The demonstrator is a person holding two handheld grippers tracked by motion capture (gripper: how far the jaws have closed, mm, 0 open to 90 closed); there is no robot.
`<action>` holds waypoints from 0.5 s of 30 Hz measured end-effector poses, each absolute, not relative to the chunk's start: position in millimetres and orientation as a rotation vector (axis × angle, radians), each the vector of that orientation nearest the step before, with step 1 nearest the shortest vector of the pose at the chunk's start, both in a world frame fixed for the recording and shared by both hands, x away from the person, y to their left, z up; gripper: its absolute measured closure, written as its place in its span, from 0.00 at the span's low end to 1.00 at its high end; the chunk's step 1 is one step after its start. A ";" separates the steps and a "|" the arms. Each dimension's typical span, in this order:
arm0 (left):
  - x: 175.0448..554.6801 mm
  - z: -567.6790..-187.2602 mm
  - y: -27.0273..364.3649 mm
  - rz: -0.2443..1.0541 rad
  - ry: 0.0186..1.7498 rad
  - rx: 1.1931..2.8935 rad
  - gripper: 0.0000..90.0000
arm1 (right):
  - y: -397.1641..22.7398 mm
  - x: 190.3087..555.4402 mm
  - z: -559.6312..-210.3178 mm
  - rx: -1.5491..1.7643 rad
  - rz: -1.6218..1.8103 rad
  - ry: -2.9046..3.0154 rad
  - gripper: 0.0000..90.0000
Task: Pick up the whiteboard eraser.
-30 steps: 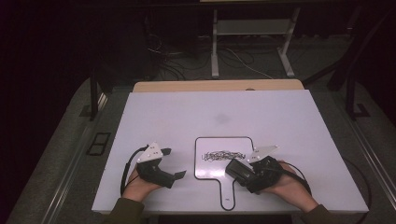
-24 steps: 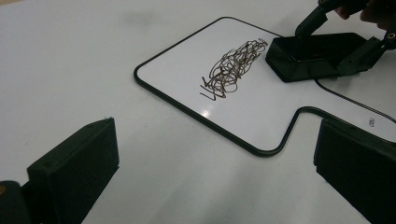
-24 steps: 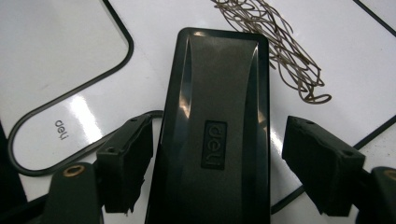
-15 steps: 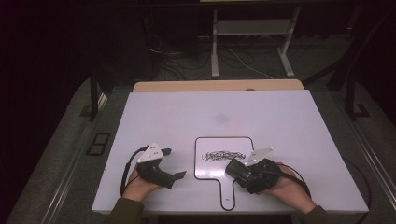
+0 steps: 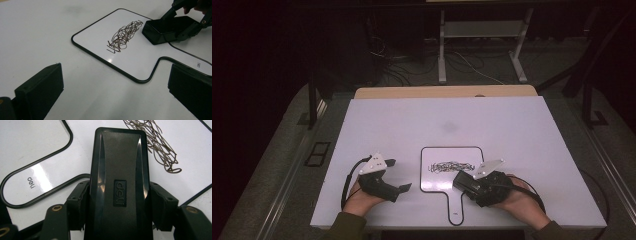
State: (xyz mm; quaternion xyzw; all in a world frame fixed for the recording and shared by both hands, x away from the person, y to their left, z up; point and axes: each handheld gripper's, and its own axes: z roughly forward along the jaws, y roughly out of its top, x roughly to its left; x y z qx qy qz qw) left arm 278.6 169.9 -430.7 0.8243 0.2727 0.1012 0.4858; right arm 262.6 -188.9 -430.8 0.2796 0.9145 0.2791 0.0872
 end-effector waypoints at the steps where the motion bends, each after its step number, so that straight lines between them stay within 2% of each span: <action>1: 278.6 -430.7 169.8 0.246 0.664 2.006 0.00 | -188.9 262.7 -430.7 0.829 0.830 2.726 0.42; 15: 278.7 -430.8 169.6 0.247 0.659 2.010 0.00 | -188.3 271.7 -428.2 0.749 0.773 2.780 0.42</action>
